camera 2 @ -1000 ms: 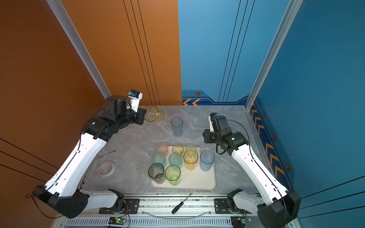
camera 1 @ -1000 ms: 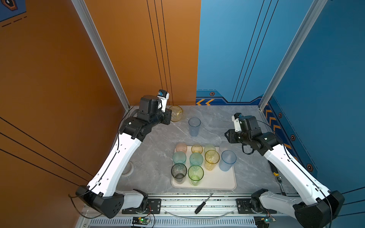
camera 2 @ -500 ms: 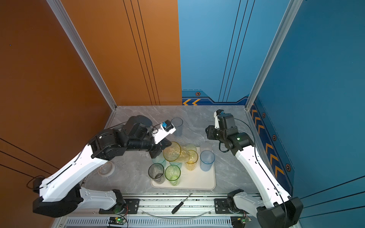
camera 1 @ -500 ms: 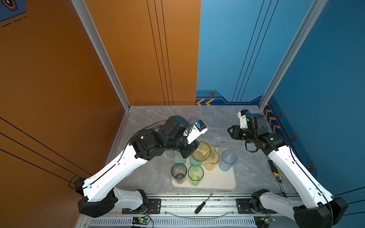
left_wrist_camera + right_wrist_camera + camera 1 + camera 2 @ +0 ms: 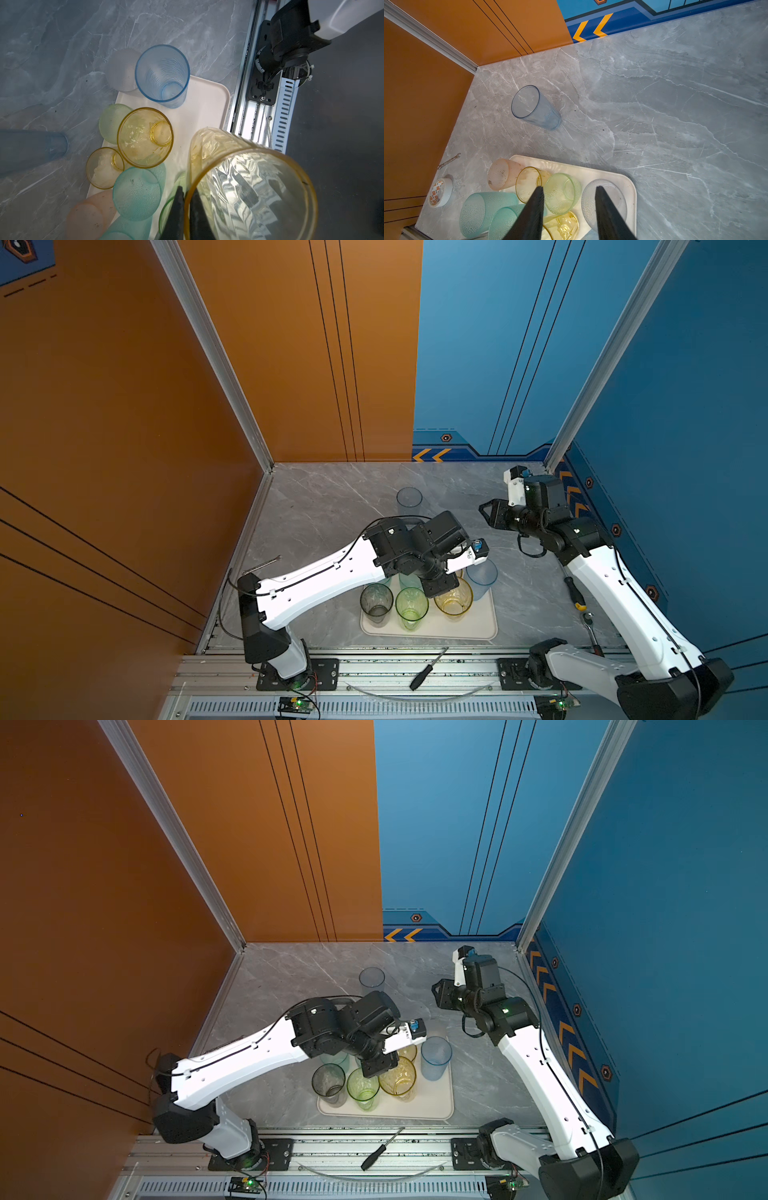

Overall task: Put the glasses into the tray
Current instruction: 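Carry the yellow cup with left gripper over the tray, then lower the yellow cup onto the tray beside the other yellow cup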

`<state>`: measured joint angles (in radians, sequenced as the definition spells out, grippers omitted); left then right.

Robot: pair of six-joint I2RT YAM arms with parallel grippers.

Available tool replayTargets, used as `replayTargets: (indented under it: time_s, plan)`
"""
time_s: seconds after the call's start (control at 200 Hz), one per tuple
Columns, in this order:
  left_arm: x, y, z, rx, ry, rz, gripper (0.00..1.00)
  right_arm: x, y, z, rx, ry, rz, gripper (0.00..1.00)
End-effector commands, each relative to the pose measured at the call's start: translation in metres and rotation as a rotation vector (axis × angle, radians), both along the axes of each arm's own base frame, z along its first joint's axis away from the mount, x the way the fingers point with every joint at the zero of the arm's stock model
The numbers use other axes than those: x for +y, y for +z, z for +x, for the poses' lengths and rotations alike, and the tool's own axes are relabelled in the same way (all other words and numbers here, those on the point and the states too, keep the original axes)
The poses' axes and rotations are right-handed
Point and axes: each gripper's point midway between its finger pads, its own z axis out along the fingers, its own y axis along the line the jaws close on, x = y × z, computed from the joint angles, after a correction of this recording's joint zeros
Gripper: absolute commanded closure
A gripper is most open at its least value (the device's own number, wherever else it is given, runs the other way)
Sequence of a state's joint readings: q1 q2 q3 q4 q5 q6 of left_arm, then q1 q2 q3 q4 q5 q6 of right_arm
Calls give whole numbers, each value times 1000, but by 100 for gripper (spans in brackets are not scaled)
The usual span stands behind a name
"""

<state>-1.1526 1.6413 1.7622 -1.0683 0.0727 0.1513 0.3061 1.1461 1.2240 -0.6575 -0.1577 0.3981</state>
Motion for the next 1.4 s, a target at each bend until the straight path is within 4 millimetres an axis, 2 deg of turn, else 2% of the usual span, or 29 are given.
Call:
replayTargets:
  time_s: [0.0,0.185,0.421,0.781,1.392]
  plan:
    - [-10,3,-4,-7,-41,-7,93,1,19,1,-46,1,38,60]
    - [-16,-24,-1,-7,-38,65,94,1,15,2,-41,4,44,60]
    - [-18,-45,-2,16,-25,90,94,0,11,2,-35,4,53,60]
    - [-14,-63,6,12,2,133,94,0,6,3,-24,5,63,61]
    - [-9,-83,15,42,29,149,95,2,3,5,-12,9,68,61]
